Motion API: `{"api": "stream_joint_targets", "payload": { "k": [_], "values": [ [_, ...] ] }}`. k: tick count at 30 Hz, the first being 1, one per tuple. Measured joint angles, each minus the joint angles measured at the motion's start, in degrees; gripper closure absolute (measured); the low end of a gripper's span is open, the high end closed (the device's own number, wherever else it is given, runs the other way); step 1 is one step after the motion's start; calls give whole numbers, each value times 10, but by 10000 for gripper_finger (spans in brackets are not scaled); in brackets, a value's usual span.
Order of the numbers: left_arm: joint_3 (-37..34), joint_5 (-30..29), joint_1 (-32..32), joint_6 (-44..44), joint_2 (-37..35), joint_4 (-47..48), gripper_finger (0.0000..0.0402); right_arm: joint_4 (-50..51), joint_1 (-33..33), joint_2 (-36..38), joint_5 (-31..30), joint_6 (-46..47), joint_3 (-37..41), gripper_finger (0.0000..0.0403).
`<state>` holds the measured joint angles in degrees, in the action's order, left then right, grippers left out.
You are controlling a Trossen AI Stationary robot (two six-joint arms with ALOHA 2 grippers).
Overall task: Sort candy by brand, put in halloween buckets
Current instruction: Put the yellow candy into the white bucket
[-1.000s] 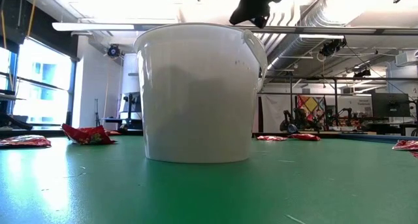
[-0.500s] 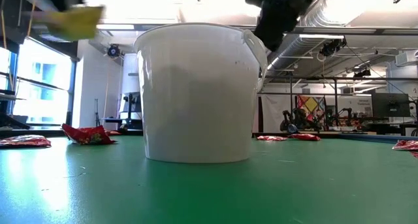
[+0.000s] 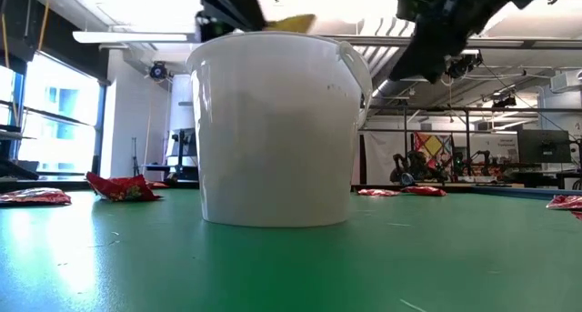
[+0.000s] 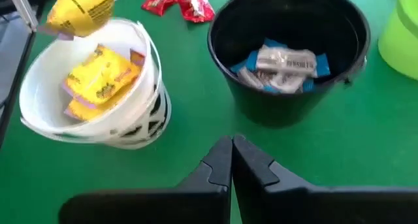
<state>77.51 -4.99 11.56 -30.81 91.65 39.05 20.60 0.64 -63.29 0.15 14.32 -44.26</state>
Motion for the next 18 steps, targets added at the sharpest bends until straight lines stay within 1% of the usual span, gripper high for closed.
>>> {"api": "stream_joint_targets", "payload": {
  "k": [5, 9, 13, 18],
  "values": [
    [29, 11, -4, 4, 50, 1, 401, -16, -4, 18, 0, -1, 29, 403],
    [34, 17, -4, -23, 70, 0, 401, -20, -4, 18, -1, -15, 31, 403],
    [34, 61, -5, -35, 75, -1, 401, -25, -4, 18, 2, -24, 31, 403],
    [34, 102, -2, -49, 75, -17, 386, -26, -4, 19, 30, -27, 31, 403]
  ]
}}
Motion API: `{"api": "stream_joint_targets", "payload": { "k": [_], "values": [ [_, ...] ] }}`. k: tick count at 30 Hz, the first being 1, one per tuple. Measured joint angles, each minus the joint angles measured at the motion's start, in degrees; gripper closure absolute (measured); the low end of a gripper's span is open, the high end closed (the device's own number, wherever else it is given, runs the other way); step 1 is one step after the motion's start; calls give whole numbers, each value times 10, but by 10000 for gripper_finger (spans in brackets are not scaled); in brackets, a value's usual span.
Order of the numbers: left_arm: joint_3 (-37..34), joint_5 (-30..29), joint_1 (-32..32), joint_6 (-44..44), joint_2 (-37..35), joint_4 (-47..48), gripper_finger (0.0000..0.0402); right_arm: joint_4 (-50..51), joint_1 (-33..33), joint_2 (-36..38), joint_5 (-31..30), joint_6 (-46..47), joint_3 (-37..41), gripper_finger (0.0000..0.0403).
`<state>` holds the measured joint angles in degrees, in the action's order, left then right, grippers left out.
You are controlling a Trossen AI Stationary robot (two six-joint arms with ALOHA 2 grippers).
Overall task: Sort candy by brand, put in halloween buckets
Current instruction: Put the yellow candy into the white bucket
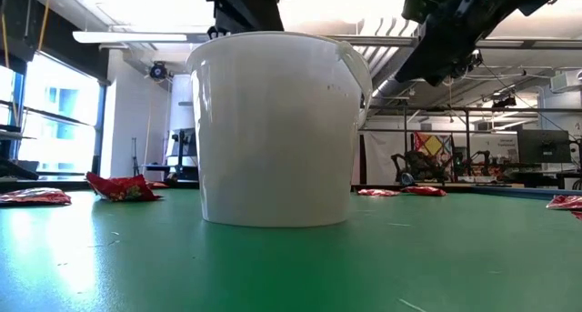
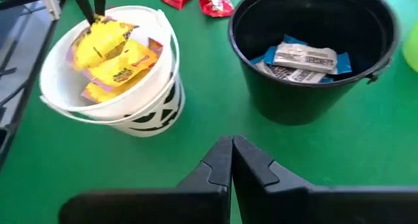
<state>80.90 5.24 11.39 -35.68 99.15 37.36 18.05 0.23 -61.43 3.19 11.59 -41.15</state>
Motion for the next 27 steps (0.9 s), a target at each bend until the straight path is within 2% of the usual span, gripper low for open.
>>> {"api": "stream_joint_targets", "payload": {
  "k": [3, 10, 12, 15, 19, 23, 27],
  "values": [
    [0, 28, 0, -14, 0, -5, 367, 0, 0, 0, -6, 16, 0, 403],
    [-2, 23, -14, -27, -4, -1, 323, 1, 0, 0, -10, 28, 0, 403],
    [-2, 10, -17, -24, -14, -1, 328, 1, 0, 0, -1, 30, 0, 402],
    [-2, -30, -17, -26, -45, 0, 355, 1, 0, 0, 13, 30, 0, 402],
    [-17, -112, -5, -28, -88, 0, 395, -2, 0, 0, 14, 38, 0, 402],
    [-54, -178, 14, -47, -129, -6, 397, -19, -3, 0, 13, 35, 0, 402],
    [-110, -202, 26, -53, -170, -40, 401, -53, -23, 0, 11, 20, 0, 402]
  ]
}}
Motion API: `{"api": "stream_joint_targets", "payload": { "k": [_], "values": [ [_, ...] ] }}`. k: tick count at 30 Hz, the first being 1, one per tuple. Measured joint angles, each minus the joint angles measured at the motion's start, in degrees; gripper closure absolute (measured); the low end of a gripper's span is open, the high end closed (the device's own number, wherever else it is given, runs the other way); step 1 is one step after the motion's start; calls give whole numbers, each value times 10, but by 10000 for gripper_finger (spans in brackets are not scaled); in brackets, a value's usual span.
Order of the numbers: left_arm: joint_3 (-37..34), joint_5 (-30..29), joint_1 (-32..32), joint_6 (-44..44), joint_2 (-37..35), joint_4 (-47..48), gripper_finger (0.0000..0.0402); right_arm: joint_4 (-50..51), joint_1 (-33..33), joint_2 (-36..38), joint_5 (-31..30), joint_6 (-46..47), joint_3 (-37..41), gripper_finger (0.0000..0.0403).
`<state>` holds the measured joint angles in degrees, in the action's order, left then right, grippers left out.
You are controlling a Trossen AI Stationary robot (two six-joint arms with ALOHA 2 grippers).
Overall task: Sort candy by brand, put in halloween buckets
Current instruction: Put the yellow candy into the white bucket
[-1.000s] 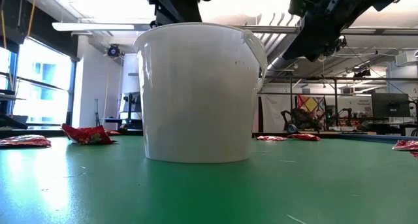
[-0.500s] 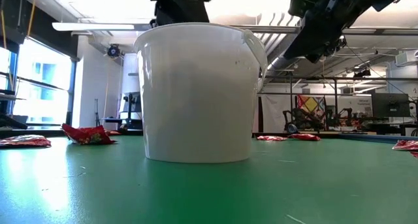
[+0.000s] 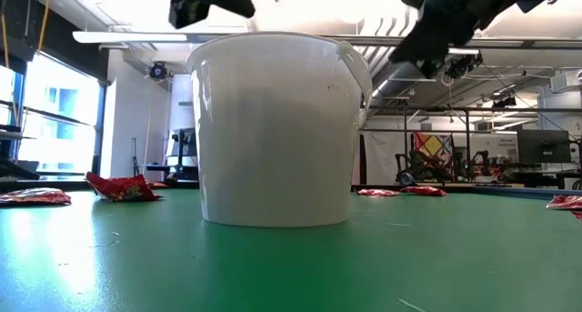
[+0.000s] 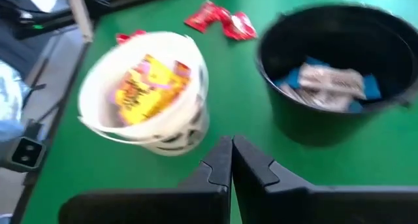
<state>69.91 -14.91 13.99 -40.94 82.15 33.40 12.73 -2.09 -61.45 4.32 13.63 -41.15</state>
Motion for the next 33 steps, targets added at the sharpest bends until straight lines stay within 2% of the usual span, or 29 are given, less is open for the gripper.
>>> {"api": "stream_joint_targets", "payload": {
  "k": [8, 16, 20, 23, 28, 33],
  "values": [
    [-101, 14, -1, 26, -72, -87, 401, -22, -57, -1, -13, 63, 0, 402],
    [-148, 26, -1, 87, -110, -133, 401, -83, -168, -1, -107, 196, 0, 402],
    [-157, 76, -1, 106, -110, -134, 401, -79, -222, -18, -185, 239, 0, 402],
    [-158, 89, 5, 129, -109, -132, 401, -79, -253, -43, -231, 289, 0, 402],
    [-158, 93, 11, 155, -109, -132, 401, -76, -288, -94, -232, 399, 0, 402],
    [-158, 94, 20, 180, -109, -132, 401, -18, -318, -142, -187, 503, -17, 377]
  ]
}}
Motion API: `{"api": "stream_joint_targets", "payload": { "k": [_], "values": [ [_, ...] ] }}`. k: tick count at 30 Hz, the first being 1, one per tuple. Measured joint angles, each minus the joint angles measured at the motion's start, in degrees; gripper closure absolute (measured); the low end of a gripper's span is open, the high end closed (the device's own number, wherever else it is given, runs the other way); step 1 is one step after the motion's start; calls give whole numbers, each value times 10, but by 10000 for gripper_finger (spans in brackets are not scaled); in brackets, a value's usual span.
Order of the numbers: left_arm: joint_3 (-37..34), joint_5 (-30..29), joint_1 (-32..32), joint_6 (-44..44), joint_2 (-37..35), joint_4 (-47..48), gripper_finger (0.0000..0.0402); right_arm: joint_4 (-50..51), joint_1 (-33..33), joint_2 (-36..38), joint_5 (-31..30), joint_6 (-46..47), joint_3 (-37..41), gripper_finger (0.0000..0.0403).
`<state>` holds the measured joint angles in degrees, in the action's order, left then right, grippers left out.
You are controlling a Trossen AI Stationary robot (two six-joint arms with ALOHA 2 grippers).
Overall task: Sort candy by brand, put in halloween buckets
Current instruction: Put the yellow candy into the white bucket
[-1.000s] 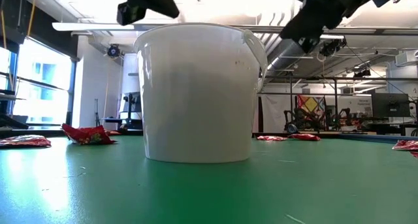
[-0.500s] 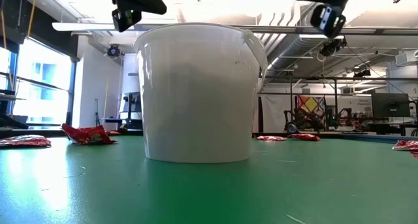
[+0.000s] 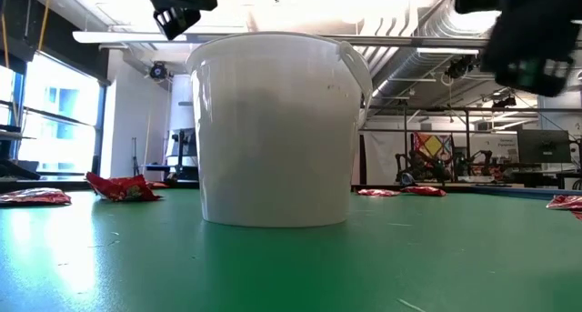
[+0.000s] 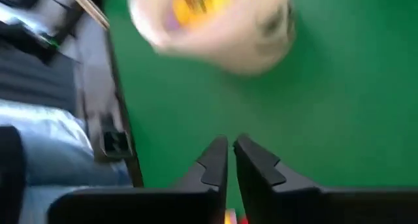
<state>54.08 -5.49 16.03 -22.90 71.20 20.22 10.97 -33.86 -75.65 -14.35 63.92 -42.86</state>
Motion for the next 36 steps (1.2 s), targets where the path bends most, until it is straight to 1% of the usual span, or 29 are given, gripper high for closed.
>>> {"api": "stream_joint_targets", "payload": {
  "k": [3, 6, 9, 12, 15, 22, 29, 32, 36],
  "values": [
    [0, 0, 3, 2, 0, 0, 401, 66, -16, -28, 46, 34, -34, 346],
    [0, 4, 3, 1, 0, 0, 401, 111, -36, -57, 87, 46, -74, 311],
    [0, 5, 2, 2, 0, 0, 401, 146, -56, -86, 111, 70, -112, 283],
    [0, 5, -2, 15, 0, 0, 401, 168, -77, -116, 116, 77, -137, 270],
    [0, 0, -8, 10, 0, -2, 401, 171, -91, -147, 119, 73, -145, 268],
    [0, -2, -17, 6, 0, -5, 401, 151, -95, -213, 118, 16, -145, 268],
    [0, -2, -18, 6, 0, -3, 401, 131, -95, -255, 118, -5, -145, 270],
    [0, -2, -18, 10, 0, 1, 401, 130, -95, -266, 118, -8, -145, 283],
    [1, -2, -18, 10, 0, 19, 401, 134, -95, -270, 114, -10, -146, 317]
  ]
}}
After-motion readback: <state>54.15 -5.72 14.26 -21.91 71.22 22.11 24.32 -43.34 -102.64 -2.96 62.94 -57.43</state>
